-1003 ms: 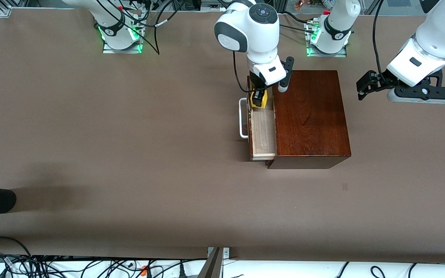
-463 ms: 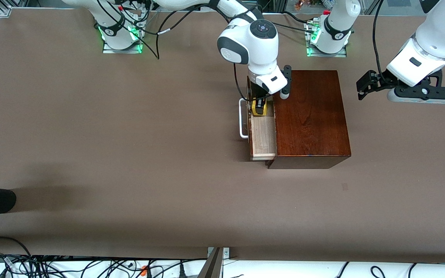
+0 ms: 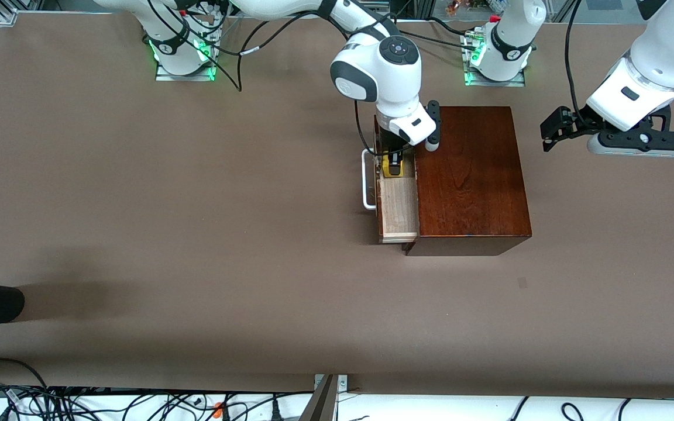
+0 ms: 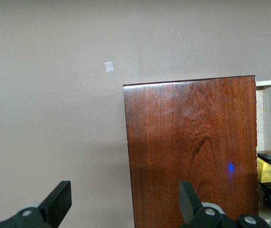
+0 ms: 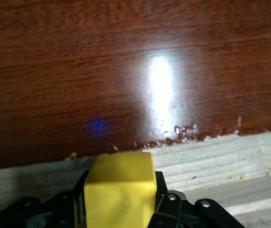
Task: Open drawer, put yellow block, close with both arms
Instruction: 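Lower the cube into the drawer and open the right gripper, then raise the right gripper away from the drawer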
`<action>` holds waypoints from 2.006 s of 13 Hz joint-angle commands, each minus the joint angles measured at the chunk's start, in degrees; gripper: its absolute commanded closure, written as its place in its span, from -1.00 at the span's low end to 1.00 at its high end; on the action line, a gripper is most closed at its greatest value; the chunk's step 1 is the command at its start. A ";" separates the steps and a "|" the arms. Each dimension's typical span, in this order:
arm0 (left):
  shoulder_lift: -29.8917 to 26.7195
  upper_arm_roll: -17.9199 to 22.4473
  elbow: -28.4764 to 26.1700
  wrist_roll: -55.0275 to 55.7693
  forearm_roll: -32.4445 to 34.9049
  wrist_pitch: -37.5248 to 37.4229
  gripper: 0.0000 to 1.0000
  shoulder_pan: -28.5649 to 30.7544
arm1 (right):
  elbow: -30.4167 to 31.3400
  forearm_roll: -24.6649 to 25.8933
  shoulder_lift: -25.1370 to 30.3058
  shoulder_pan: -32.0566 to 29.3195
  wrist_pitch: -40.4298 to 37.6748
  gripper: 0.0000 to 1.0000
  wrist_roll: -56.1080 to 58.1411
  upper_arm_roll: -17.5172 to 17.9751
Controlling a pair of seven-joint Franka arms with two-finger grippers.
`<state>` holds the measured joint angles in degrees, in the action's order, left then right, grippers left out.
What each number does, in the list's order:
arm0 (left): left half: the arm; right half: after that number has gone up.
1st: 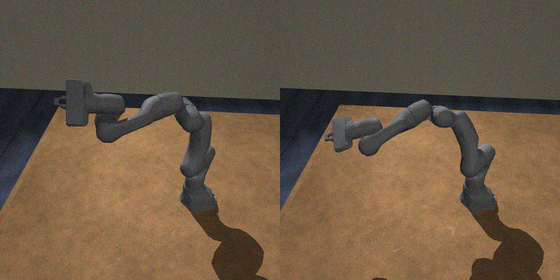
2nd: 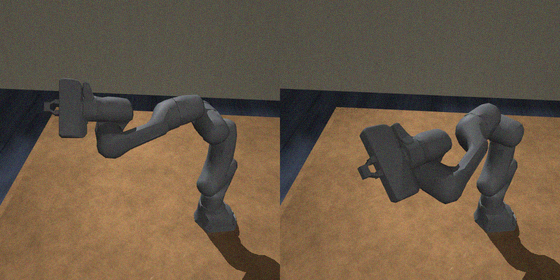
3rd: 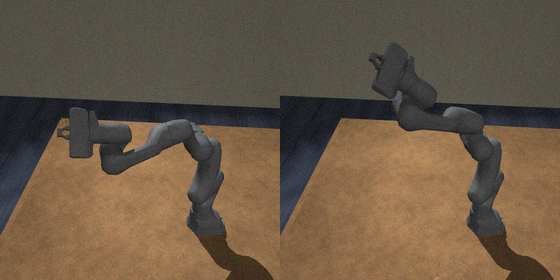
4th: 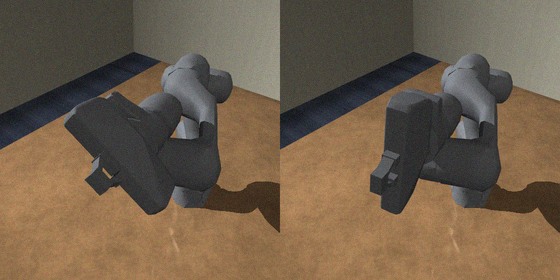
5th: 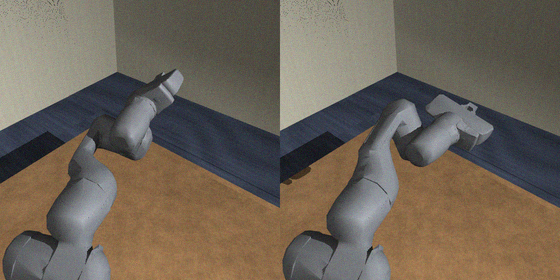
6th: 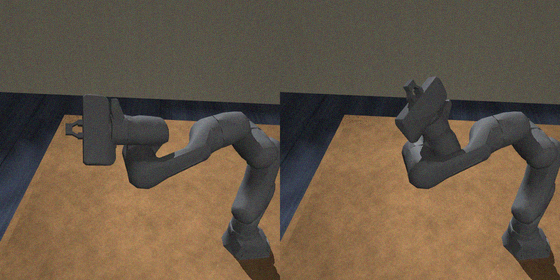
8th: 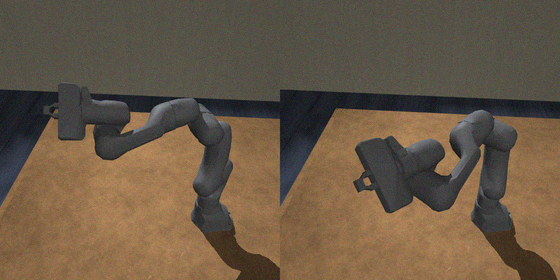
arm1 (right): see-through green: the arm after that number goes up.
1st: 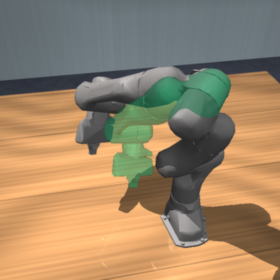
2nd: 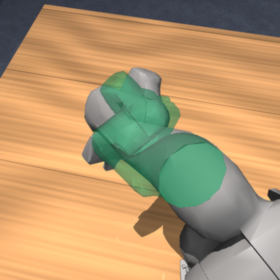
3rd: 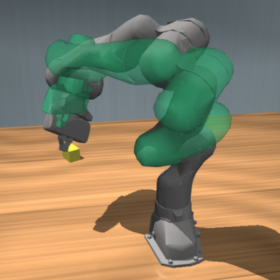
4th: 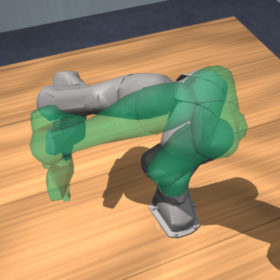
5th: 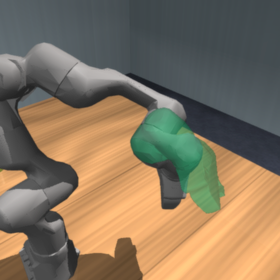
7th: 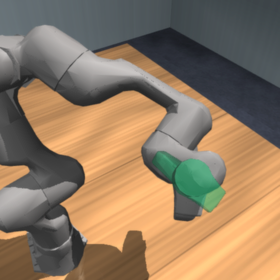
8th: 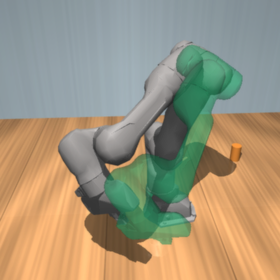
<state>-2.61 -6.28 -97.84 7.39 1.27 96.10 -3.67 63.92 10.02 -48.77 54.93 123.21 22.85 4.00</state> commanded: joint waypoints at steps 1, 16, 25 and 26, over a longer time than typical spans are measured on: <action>-0.73 -0.13 0.28 -1.23 -0.40 -0.65 -1.00 0.33 | -1.69 1.05 -1.76 -0.26 -0.69 0.48 1.14 -0.40; -0.73 -0.13 0.28 -1.32 -0.40 -1.18 -1.00 0.24 | -8.37 -4.91 5.16 -1.58 -7.80 -1.00 0.44 -1.01; 1.38 -0.31 1.24 -18.86 -2.32 -11.10 -1.00 -0.11 | -8.02 -9.23 18.62 -17.65 -28.18 -1.00 1.59 -1.62; 1.64 -0.31 1.25 -23.51 -3.90 -11.37 -1.00 -0.28 | -8.02 -9.05 18.71 -18.54 -29.41 -1.00 1.67 -3.80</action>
<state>-2.18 -6.56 -97.81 -8.40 0.34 86.51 -3.83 54.73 1.95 -31.77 38.22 96.20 23.84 1.92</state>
